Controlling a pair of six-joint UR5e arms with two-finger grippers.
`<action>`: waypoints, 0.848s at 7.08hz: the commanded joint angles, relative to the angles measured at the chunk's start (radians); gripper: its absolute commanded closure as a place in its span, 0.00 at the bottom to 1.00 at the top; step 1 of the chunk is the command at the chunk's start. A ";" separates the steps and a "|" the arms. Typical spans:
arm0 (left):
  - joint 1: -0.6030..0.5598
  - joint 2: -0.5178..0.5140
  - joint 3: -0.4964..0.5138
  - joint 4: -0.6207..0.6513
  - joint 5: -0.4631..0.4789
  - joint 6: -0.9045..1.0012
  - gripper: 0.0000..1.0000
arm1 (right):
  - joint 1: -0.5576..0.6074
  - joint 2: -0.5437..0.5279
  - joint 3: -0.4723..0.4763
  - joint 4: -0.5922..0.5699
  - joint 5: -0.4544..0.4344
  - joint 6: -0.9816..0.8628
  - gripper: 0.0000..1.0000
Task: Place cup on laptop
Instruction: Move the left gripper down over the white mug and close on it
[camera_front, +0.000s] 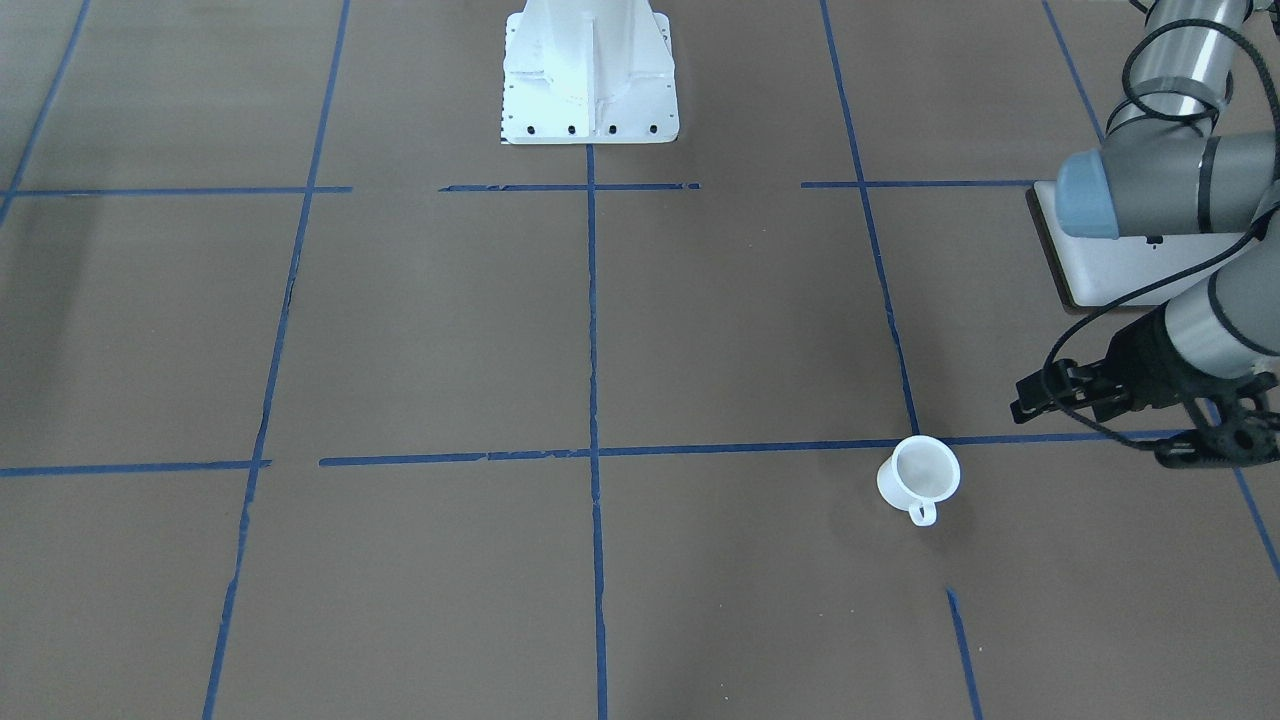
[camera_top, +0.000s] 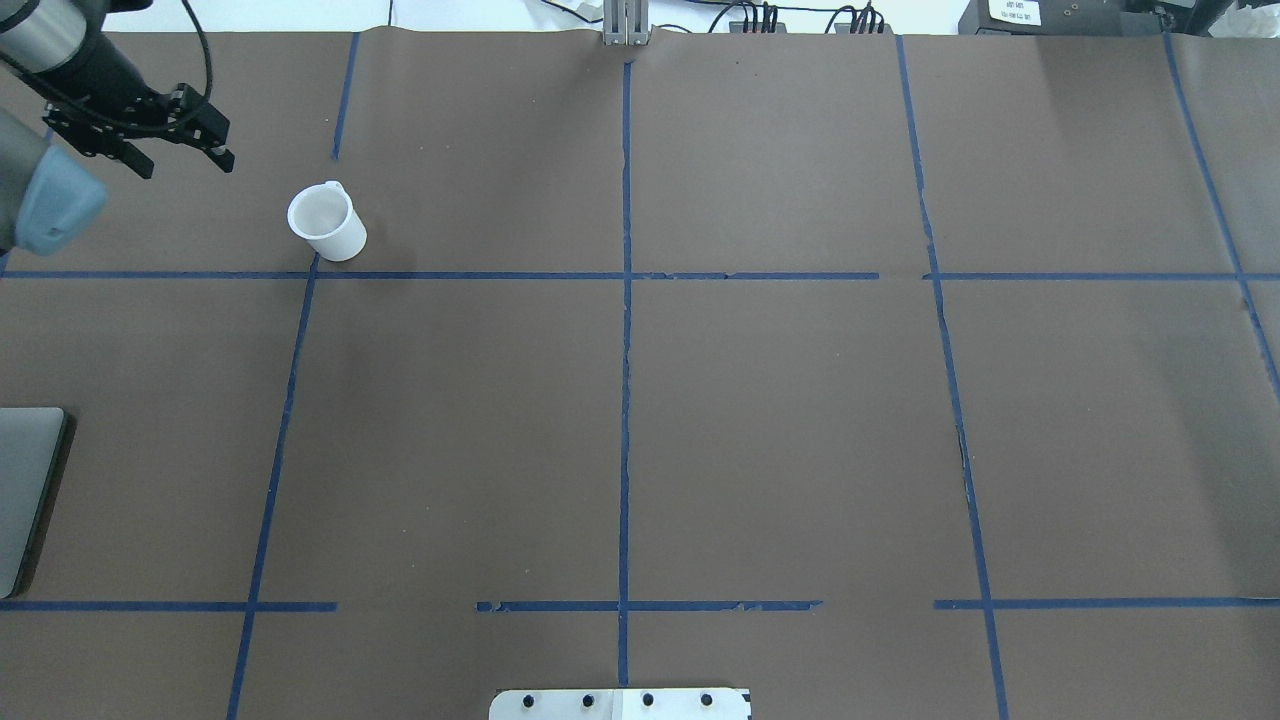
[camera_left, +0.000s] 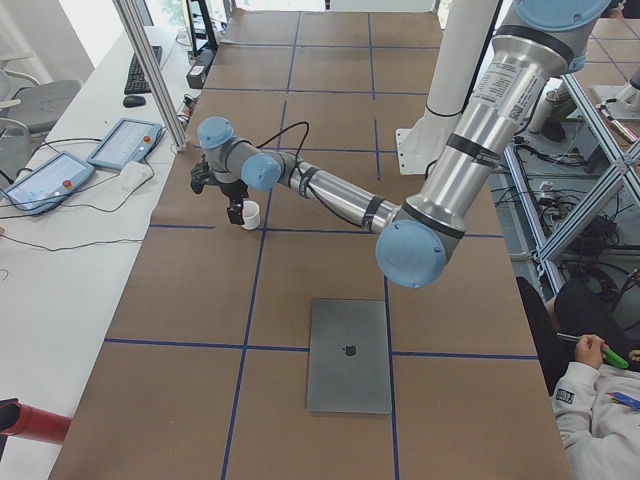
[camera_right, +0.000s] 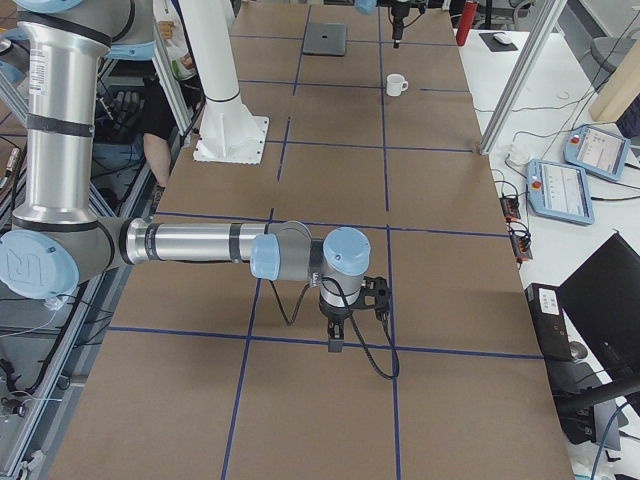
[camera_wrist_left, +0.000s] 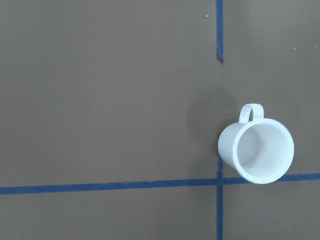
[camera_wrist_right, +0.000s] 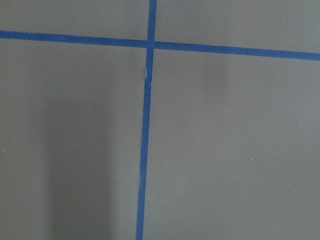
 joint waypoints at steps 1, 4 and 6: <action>0.048 -0.122 0.240 -0.176 0.006 -0.112 0.01 | 0.000 0.000 0.000 0.000 0.000 0.000 0.00; 0.110 -0.202 0.389 -0.258 0.067 -0.177 0.03 | 0.000 0.000 0.000 0.000 0.000 0.000 0.00; 0.148 -0.205 0.422 -0.300 0.125 -0.192 0.10 | 0.000 0.000 0.000 -0.002 0.000 0.000 0.00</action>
